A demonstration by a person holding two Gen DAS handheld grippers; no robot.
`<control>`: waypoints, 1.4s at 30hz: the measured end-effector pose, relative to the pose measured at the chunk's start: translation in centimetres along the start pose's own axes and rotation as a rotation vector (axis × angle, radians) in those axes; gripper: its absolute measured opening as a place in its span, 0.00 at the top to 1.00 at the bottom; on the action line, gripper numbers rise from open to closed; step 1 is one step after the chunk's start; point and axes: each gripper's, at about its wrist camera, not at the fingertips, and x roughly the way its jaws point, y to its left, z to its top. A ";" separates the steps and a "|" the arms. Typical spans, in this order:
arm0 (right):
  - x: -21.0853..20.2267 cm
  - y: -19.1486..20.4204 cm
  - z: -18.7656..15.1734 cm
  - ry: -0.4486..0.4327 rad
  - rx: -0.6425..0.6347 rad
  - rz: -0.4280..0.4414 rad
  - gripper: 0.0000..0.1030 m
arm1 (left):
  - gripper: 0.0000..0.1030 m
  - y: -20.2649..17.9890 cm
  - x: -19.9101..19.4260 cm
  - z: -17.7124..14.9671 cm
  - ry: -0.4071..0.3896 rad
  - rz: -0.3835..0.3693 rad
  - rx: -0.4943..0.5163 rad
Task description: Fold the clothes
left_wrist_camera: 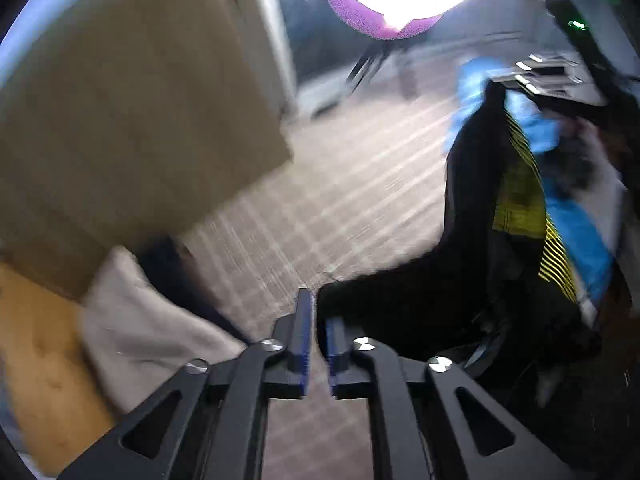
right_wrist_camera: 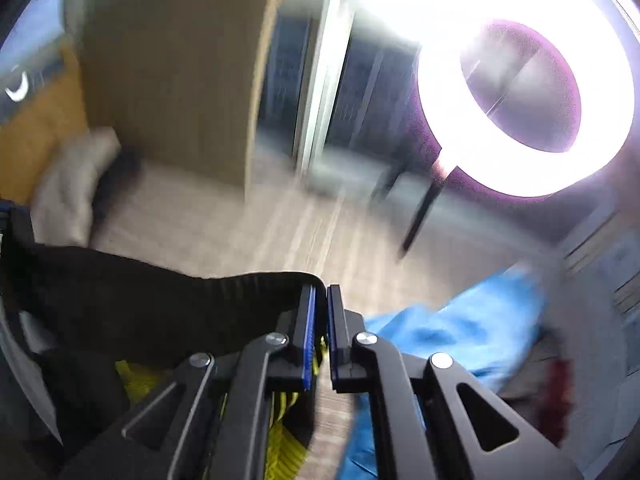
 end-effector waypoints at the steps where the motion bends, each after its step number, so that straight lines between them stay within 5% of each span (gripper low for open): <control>1: 2.5 -0.3 -0.3 0.043 0.020 0.015 0.94 | 0.88 -0.2 2.5 -0.1 0.040 -0.004 -0.027; 5: 4.6 -1.1 -3.1 0.062 0.044 0.123 0.79 | 0.84 -1.0 5.7 -2.2 0.056 -0.058 -0.069; 7: 3.3 -1.2 -4.9 0.027 0.027 0.170 0.46 | 0.83 -0.2 4.8 -3.1 0.027 -0.094 -0.110; 8: 2.8 -1.2 -5.8 0.013 0.019 0.197 0.43 | 0.81 0.2 4.1 -3.5 0.009 -0.103 -0.128; 12: 5.5 0.7 -7.0 0.068 -0.025 0.249 0.43 | 0.68 1.6 1.1 -4.5 -0.064 -0.136 -0.154; 15: 9.1 1.4 -6.4 0.115 -0.035 0.206 0.43 | 0.68 3.1 0.8 -4.8 -0.075 -0.094 -0.191; 17: 10.4 0.8 -6.3 0.140 -0.003 0.240 0.63 | 0.68 4.1 1.1 -5.8 -0.067 -0.096 -0.228; 18: 10.8 0.4 -6.4 0.151 0.017 0.267 0.98 | 0.68 4.4 1.5 -6.2 -0.060 -0.104 -0.241; 20: 11.1 -0.6 -6.5 0.156 0.049 0.299 0.98 | 0.68 4.4 2.3 -7.0 -0.041 -0.113 -0.235; 26: 8.8 -8.3 -5.5 0.015 0.205 0.184 0.98 | 0.68 2.7 6.3 -6.9 -0.012 -0.147 -0.191; 30: 10.7 -9.4 -5.5 0.092 0.204 0.203 0.86 | 0.68 1.1 9.9 -4.7 0.016 -0.163 -0.154; 33: 10.0 -9.4 -5.8 0.040 0.160 0.217 0.66 | 0.68 1.0 11.7 -3.2 0.025 -0.170 -0.169; 36: 10.3 -10.1 -5.7 0.038 0.156 0.249 0.64 | 0.68 1.2 13.6 -2.0 0.045 -0.178 -0.185; 37: 10.4 -10.4 -5.7 0.038 0.154 0.260 0.64 | 0.69 1.2 14.2 -1.7 0.054 -0.173 -0.188; 39: 10.6 -10.8 -5.6 0.037 0.151 0.281 0.64 | 0.95 0.9 14.9 -1.4 0.056 -0.188 -0.197; 42: 10.9 -11.6 -5.6 0.035 0.146 0.313 0.64 | 0.99 0.2 14.0 -1.5 0.005 -0.183 -0.164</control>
